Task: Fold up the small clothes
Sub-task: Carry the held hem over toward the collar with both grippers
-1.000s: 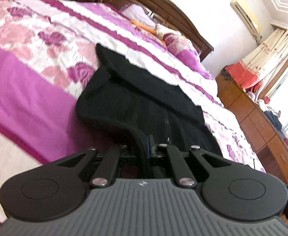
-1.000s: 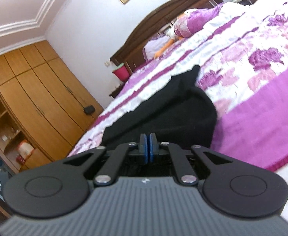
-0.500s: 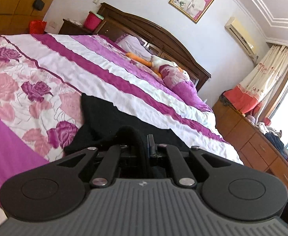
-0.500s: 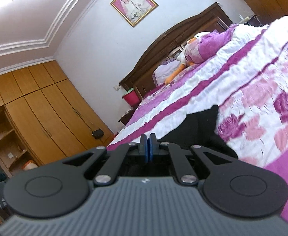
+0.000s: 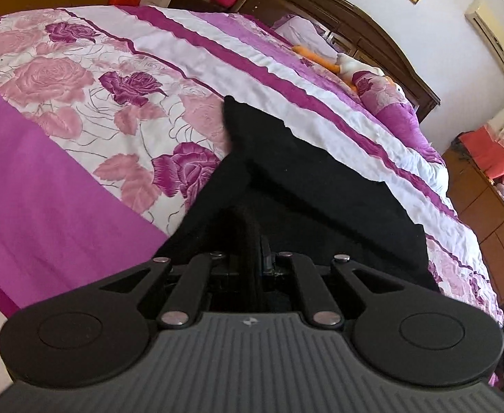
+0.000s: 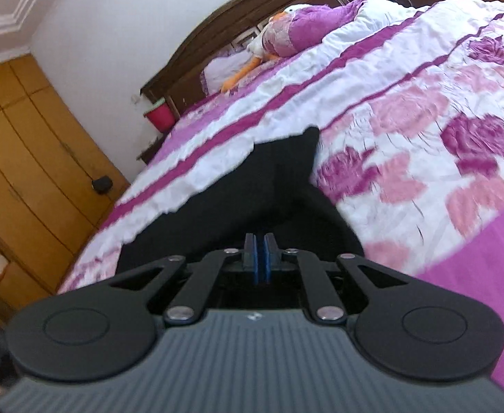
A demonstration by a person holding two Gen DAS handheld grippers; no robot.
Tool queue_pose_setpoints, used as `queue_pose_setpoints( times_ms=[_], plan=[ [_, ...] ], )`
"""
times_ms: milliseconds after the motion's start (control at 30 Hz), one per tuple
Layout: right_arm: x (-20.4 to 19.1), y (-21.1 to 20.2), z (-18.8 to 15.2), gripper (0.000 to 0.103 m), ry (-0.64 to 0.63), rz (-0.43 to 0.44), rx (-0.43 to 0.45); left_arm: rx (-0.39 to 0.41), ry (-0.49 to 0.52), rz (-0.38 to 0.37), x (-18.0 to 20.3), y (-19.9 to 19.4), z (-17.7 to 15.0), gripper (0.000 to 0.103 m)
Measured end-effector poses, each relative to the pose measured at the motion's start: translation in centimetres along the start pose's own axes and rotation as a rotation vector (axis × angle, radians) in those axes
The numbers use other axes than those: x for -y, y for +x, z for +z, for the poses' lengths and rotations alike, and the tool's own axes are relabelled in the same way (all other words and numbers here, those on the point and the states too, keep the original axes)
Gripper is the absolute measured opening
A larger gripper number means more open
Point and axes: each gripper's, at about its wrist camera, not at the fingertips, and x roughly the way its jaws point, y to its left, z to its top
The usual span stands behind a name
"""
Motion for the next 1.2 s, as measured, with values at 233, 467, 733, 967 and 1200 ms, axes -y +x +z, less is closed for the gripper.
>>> queue_pose_setpoints(
  times_ms=[233,467,733,967,1200],
  plan=[
    [-2.5,-2.9,-5.4,0.058,-0.189,-0.003,-0.060,-0.001,0.001,-0.021,0.0,-0.3,-0.4,0.007],
    [0.3,-0.8,-4.5,0.061,0.123,0.144,-0.043,0.001,0.012,-0.028,-0.1,-0.6,-0.5,0.007],
    [0.4,2.0,-5.7,0.008,0.225,0.256,-0.150,-0.006,0.027,-0.047,-0.6,-1.6,-1.1,0.007],
    [-0.7,-6.7,-4.1,0.008,0.165,0.334,0.043,0.006,0.007,-0.121,-1.2,-5.8,-2.1,0.007],
    [0.1,-10.9,-5.9,0.008,0.126,0.285,0.084,-0.033,0.055,-0.135,-1.3,-8.8,-5.2,0.007]
  ],
)
